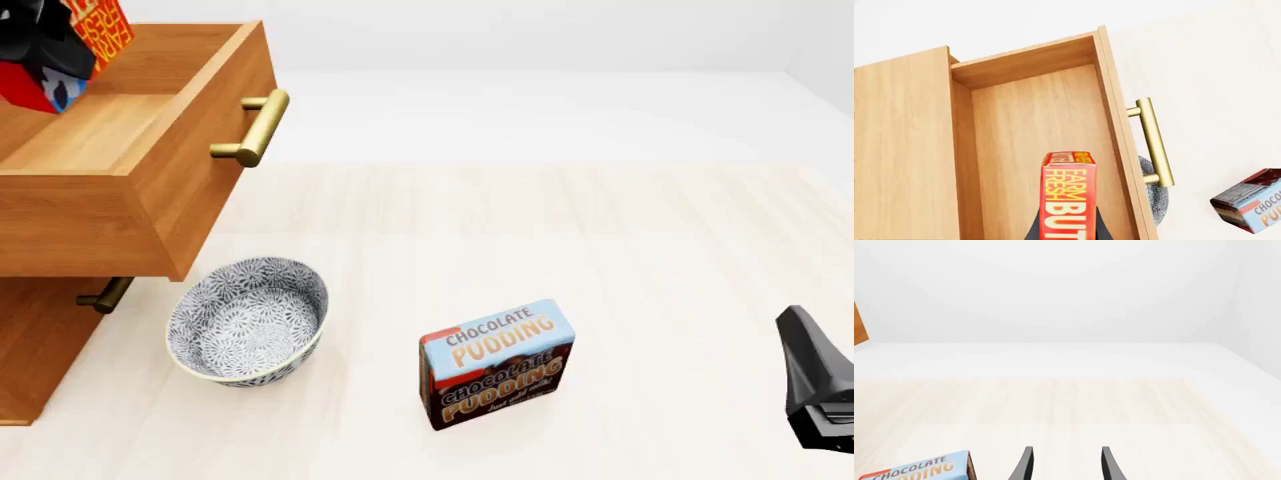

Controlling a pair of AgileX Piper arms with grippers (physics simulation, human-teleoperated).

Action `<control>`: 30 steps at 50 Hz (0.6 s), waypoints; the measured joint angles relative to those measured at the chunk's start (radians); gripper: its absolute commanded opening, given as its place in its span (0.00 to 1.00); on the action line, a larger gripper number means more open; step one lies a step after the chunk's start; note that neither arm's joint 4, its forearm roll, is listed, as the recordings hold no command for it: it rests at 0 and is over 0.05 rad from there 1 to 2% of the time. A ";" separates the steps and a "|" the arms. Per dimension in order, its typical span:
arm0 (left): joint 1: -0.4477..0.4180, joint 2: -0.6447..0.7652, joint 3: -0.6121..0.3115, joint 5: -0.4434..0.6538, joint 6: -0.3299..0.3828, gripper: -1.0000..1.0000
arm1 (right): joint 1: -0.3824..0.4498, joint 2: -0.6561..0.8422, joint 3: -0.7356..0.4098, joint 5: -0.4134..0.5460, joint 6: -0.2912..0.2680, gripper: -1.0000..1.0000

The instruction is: Put the butter at the back in the top drawer of the cabinet and close it.

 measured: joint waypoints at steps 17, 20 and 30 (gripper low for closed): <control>0.029 0.016 0.003 0.000 0.000 0.00 | 0.000 0.000 0.000 0.000 0.000 1.00; 0.033 0.020 0.004 0.000 0.000 0.00 | 0.000 0.000 0.000 0.000 0.000 1.00; 0.042 0.036 0.005 -0.001 -0.006 0.00 | 0.000 0.000 0.000 0.000 0.000 1.00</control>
